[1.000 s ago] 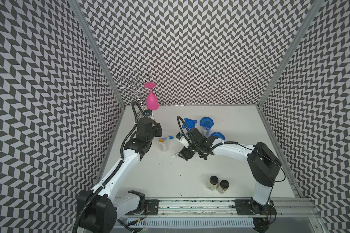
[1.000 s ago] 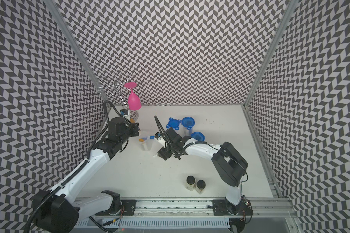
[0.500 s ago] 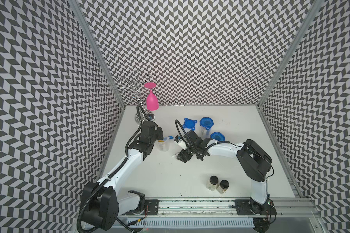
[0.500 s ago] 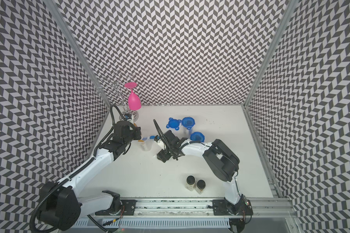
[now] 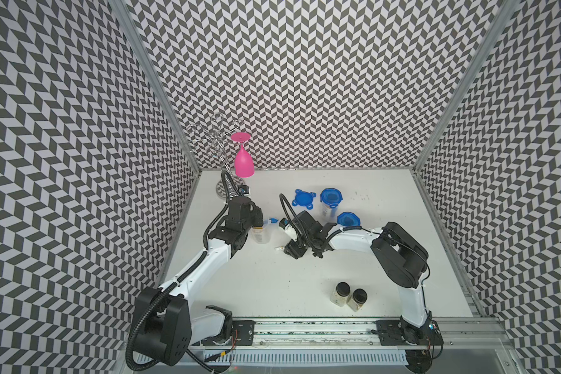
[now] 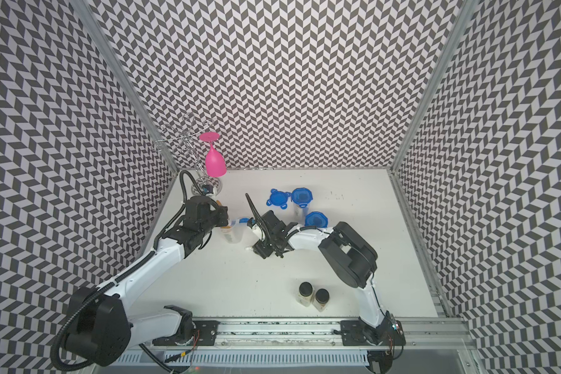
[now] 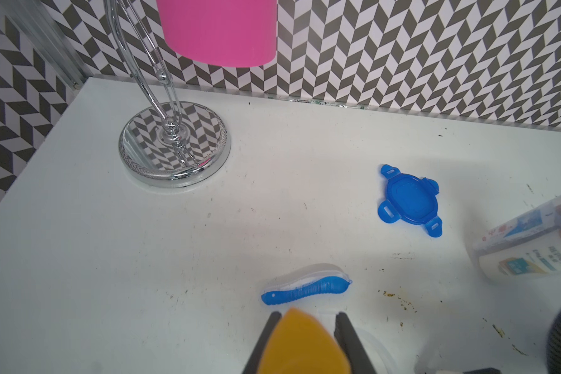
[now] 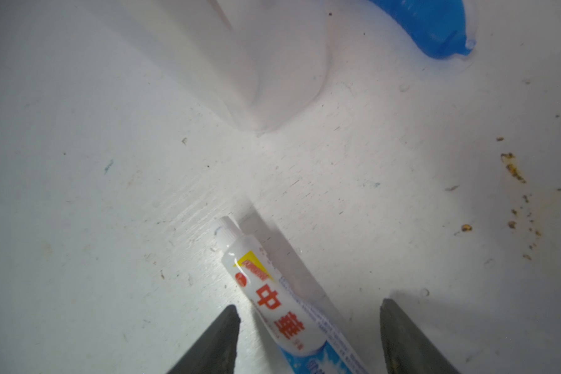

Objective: Pack away toiletry kits
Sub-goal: Pick up the toiletry item from the center of the board, then place the toiletry item into the container.

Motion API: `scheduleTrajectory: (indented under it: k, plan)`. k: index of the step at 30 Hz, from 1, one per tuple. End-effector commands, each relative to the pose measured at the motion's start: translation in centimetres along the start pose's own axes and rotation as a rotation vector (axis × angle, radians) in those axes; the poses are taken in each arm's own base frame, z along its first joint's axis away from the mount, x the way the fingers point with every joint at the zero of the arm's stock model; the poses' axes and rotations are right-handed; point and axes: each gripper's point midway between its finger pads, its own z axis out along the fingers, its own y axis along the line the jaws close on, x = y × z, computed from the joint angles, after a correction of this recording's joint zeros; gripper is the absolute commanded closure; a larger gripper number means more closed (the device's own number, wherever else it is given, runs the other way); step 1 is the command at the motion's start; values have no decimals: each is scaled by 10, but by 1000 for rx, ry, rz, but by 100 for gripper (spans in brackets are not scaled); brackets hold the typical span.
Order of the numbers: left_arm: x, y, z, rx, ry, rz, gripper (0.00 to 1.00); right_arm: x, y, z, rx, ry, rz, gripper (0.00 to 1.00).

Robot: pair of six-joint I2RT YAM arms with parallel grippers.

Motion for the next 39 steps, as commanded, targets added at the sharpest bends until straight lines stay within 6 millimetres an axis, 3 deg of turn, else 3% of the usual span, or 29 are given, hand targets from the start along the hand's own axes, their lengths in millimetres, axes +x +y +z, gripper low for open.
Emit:
scheduleTrajectory:
  k: [1,7,11,20,22,24,30,32,35,39]
  plan:
    - [-10,-9,-2,39,-33,-22,70,10,-3,7,30,26,-11,40]
    - [-5,-7,-3,31,-21,-20,63,22,-6,6,66,59,-27,54]
    - [-6,-6,-6,35,-26,-26,55,28,-8,7,75,77,-26,70]
    - [-27,-15,-42,104,-49,-41,48,19,-2,-4,51,50,-40,97]
    - [-32,-21,-50,144,-39,-51,43,10,0,-14,45,21,-45,100]
    - [-34,-32,-57,215,-12,-77,33,-3,6,-29,25,-24,-57,100]
    - [-16,-50,-62,342,127,-143,14,-37,28,-84,-75,-173,-78,100]
    - [-15,-50,-65,397,138,-175,13,-48,37,-104,-124,-230,-84,100]
    - [-17,-64,-75,557,150,-234,22,-68,52,-130,-191,-323,-92,100]
    - [-9,-75,-75,620,209,-251,12,-86,63,-145,-250,-384,-96,100]
